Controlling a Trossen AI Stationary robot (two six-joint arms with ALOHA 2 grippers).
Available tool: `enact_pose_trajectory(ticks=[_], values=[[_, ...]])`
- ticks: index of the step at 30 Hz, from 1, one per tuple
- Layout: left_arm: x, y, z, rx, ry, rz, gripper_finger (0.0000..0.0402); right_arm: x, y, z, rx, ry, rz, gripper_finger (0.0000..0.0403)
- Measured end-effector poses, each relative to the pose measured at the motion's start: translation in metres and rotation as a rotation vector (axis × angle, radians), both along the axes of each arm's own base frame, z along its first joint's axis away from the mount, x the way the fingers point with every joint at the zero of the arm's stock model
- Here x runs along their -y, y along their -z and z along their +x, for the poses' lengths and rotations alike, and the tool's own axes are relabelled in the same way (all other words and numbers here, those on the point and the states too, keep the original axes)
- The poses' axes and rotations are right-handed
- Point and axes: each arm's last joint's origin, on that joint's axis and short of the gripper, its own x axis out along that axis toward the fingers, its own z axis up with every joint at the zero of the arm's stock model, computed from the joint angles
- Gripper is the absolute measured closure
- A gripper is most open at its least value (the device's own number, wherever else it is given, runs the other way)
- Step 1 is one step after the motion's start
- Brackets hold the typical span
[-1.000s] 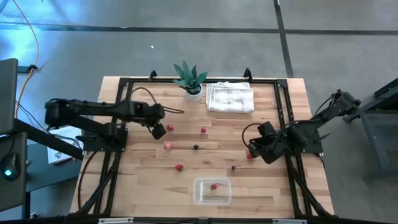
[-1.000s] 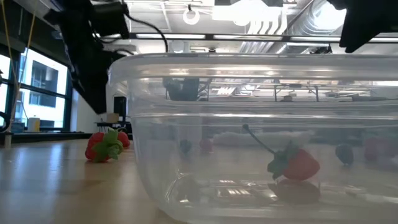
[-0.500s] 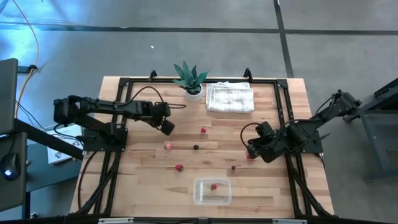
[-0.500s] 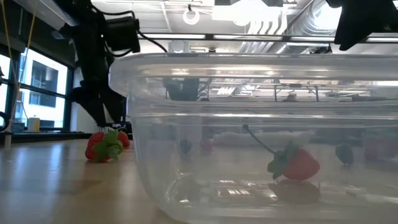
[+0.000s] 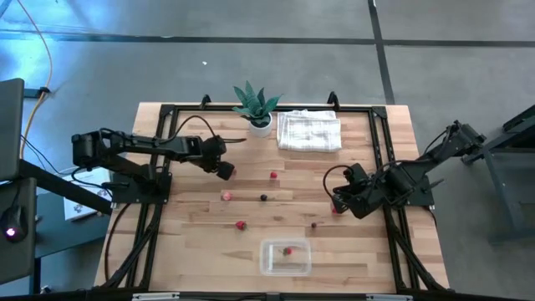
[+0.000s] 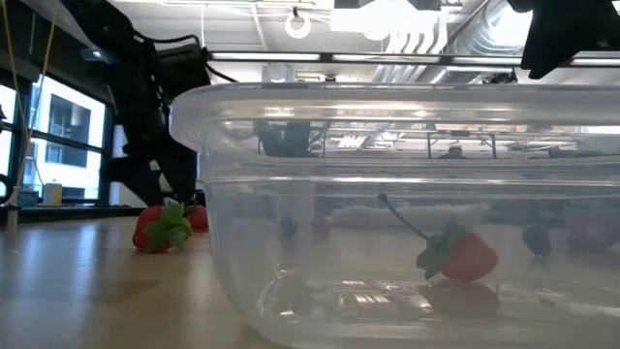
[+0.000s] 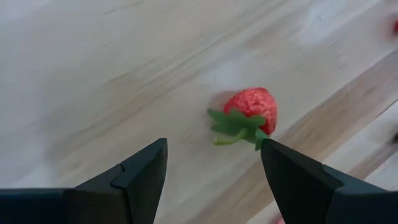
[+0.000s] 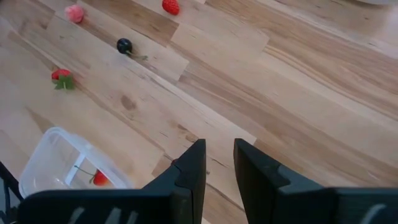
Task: Pick and placing Produce into tupperware
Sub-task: Put the strawberry into the transparent bin
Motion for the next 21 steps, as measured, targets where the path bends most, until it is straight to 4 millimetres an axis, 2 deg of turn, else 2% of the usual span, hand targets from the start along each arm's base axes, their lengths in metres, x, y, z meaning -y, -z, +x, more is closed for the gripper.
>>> enact_pose_trajectory(ticks=[9, 21], values=[[-0.0031, -0.0036, 0.0068, 0.078, 0.0, 0.035, 0.0153, -0.0001, -0.0001, 0.0002, 0.003, 0.005, 0.004, 0.0329], [-0.0018, -0.0033, 0.0068, 0.085, 0.025, 0.007, 0.0153, -0.0001, -0.0001, 0.0002, 0.004, 0.006, 0.004, 0.0329]])
